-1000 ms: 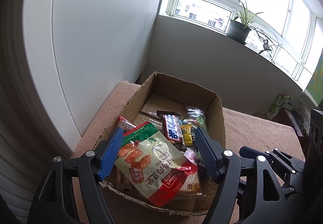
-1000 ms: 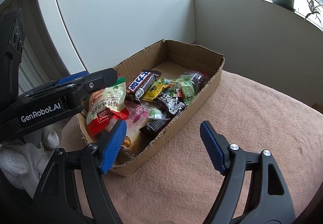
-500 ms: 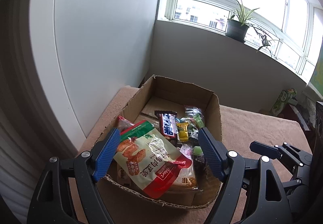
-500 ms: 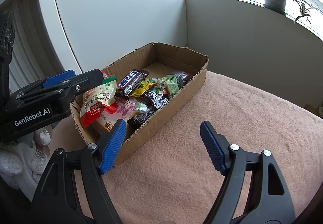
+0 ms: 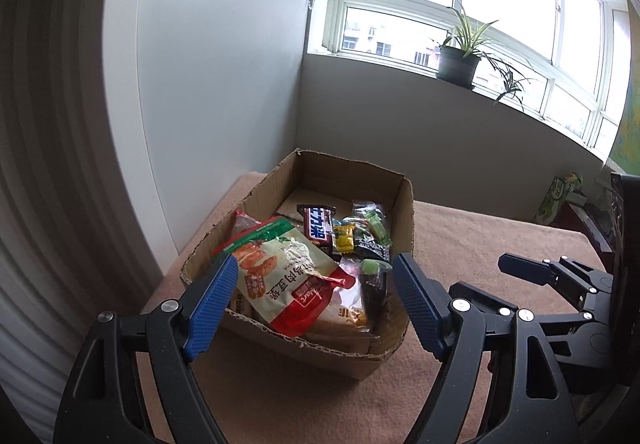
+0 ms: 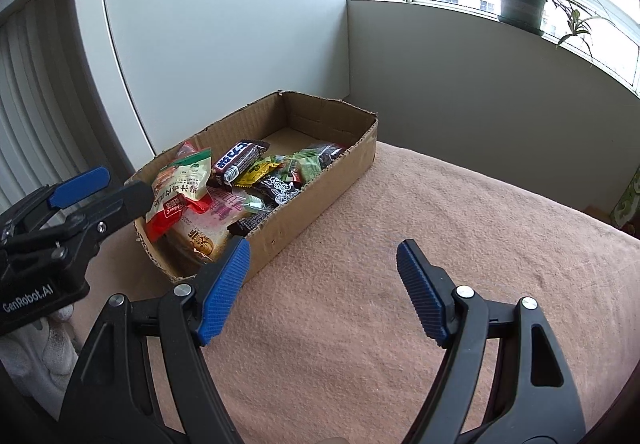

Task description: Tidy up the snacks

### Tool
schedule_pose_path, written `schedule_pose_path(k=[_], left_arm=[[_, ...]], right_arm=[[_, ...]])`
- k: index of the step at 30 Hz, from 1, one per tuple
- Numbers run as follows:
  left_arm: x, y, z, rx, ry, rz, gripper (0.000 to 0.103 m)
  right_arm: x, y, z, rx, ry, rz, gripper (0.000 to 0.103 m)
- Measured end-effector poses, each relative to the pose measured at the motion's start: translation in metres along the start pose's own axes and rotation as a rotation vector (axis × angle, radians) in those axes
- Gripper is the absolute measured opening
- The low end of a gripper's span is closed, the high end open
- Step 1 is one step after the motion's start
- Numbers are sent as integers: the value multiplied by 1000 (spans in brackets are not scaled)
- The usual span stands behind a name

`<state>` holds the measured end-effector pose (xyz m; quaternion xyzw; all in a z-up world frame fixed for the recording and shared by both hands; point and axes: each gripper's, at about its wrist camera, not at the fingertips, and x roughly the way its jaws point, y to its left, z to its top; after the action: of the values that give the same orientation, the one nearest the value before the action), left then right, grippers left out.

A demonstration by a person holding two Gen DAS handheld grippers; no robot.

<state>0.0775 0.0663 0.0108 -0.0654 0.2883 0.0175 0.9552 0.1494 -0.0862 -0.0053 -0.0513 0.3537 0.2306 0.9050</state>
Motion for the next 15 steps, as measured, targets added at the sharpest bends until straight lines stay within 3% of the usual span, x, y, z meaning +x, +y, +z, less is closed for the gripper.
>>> schedule_pose_path(k=[5,6,7,9,15], left_arm=[[-7,-13,-11,37,1,-1,80],[-9,-15,-14,43,1,1,80],[-10,-17,-16,48,2,0,80],[-11,-20,-20,53,11,-6,80],[-15,-22,-26,49,14,-2,81]], right_arm=[[-12,-8,-3,27,-27,10,79],[-15,-8,-4,31,-33,10,81],[-18,-9,-5,37,-44,10,92],[-26,-10,-7,41,-76,-12,97],[-40,-12,-5,46,-118,-6,98]])
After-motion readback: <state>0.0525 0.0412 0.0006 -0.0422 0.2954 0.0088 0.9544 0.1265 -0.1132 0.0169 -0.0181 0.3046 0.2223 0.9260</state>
